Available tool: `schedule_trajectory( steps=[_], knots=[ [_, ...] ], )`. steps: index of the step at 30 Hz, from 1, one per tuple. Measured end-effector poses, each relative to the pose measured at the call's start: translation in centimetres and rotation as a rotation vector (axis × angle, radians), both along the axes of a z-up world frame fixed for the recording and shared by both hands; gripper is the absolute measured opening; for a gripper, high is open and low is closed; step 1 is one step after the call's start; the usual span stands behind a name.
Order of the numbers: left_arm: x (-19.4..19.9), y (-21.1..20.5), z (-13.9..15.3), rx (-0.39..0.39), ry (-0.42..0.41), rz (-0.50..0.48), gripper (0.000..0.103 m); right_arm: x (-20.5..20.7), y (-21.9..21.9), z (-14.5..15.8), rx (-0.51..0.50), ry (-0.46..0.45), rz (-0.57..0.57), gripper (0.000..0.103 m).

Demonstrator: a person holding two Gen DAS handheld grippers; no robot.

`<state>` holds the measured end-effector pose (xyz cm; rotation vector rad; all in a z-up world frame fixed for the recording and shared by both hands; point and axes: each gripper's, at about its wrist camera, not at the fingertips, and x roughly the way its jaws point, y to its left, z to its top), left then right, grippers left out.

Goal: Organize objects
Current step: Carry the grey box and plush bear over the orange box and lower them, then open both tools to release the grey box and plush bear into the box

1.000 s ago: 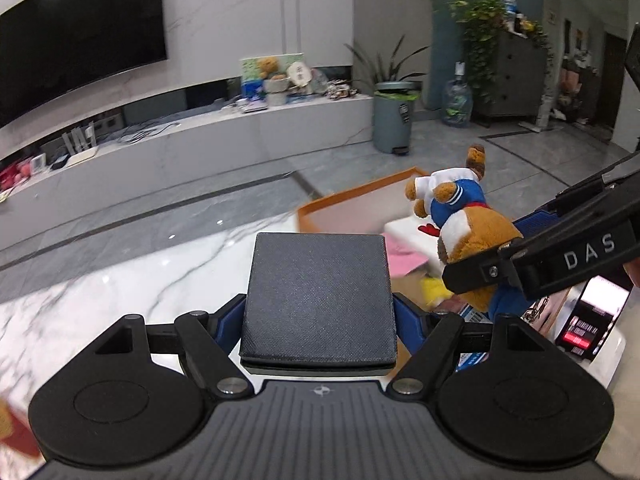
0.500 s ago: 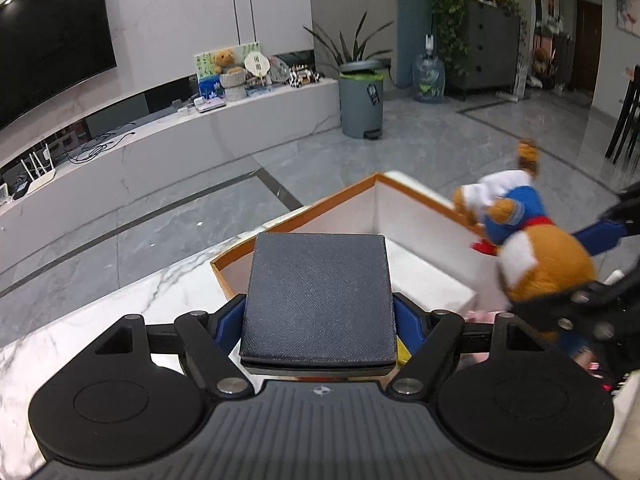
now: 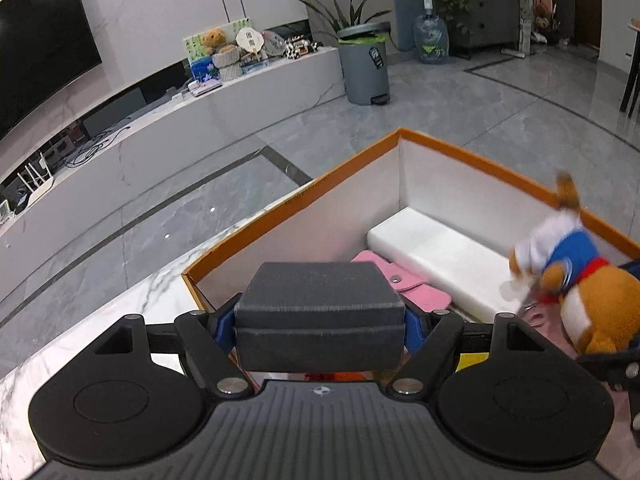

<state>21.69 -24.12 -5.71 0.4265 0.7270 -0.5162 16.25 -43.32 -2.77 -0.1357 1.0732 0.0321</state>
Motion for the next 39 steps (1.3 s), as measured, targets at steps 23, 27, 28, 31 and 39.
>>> schedule_trajectory(
  steps=[23,27,28,31,39],
  knots=[
    [-1.0,-1.1,-0.7,0.133,-0.037,-0.056,0.091,0.6,2.5,-1.8,-0.094,0.018,-0.028,0.067],
    [-1.1,-0.6,0.2,0.107,-0.023,-0.056,0.092,0.1,2.4,-1.2,-0.083,0.012,-0.039,0.073],
    [-1.1,-0.5,0.4,0.101,-0.024,-0.055,0.092,0.0,2.4,-1.0,-0.079,0.008,-0.040,0.073],
    [-1.4,-0.2,1.2,0.095,-0.040,-0.043,0.092,-0.3,2.4,-0.3,-0.072,0.000,-0.045,0.073],
    [-2.2,2.0,3.9,0.015,-0.040,0.002,0.092,-1.8,2.5,2.7,-0.011,-0.051,-0.070,0.075]
  ],
)
